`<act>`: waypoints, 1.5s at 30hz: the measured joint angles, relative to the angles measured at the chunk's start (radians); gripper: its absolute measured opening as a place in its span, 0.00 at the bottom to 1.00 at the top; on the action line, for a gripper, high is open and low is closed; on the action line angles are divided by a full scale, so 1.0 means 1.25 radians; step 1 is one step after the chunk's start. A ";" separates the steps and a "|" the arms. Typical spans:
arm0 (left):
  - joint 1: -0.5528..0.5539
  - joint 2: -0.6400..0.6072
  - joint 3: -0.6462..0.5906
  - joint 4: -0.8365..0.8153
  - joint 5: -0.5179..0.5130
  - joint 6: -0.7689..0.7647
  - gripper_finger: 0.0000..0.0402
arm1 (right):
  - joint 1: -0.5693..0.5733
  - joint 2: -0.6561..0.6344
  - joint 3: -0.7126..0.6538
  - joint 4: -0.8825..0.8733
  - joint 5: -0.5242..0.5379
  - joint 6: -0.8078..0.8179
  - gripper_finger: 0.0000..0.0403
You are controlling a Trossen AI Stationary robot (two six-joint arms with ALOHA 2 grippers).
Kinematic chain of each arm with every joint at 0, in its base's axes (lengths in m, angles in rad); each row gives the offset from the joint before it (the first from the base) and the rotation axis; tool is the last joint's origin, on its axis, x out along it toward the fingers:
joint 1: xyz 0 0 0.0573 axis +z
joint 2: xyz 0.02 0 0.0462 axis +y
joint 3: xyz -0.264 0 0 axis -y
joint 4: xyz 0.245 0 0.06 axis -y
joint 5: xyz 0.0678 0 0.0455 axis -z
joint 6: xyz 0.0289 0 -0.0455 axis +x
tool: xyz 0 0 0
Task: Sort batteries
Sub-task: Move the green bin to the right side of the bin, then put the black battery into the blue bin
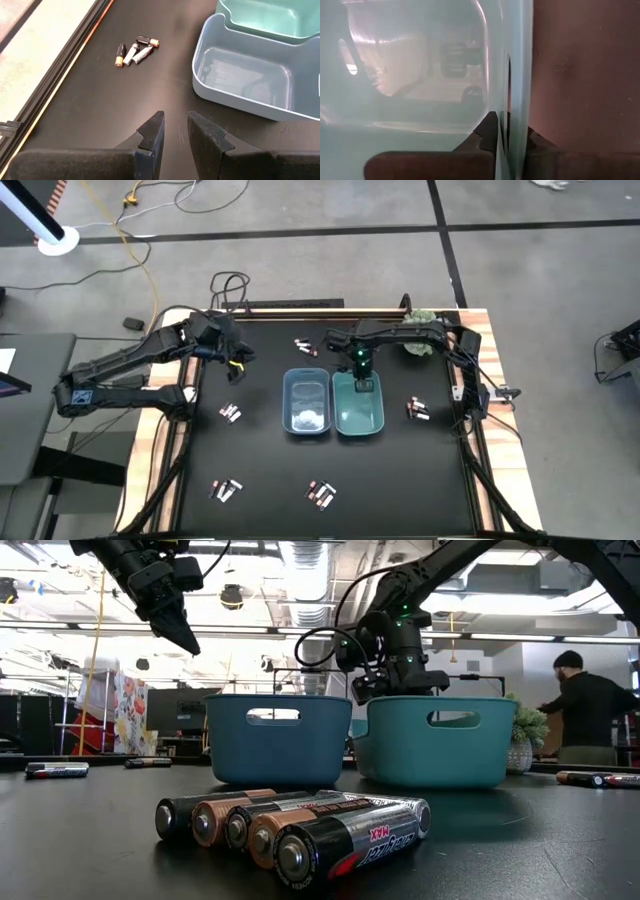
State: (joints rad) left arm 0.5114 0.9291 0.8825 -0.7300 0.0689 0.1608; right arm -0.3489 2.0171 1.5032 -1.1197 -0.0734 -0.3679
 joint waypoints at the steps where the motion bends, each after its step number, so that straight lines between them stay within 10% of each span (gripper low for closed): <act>1: 0.000 0.000 0.000 0.000 0.000 0.000 0.20 | 0.000 0.000 0.000 -0.002 0.000 0.000 0.11; 27: 0.000 0.000 0.000 -0.017 0.000 -0.022 0.20 | -0.013 -0.002 0.054 -0.033 0.003 0.016 0.13; 45: 0.000 0.000 0.000 -0.012 0.000 -0.034 0.20 | -0.027 -0.003 0.118 -0.108 0.002 0.030 0.55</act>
State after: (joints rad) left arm 0.5110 0.9291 0.8825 -0.7453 0.0691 0.1188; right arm -0.3824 2.0136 1.6504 -1.2551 -0.0704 -0.3308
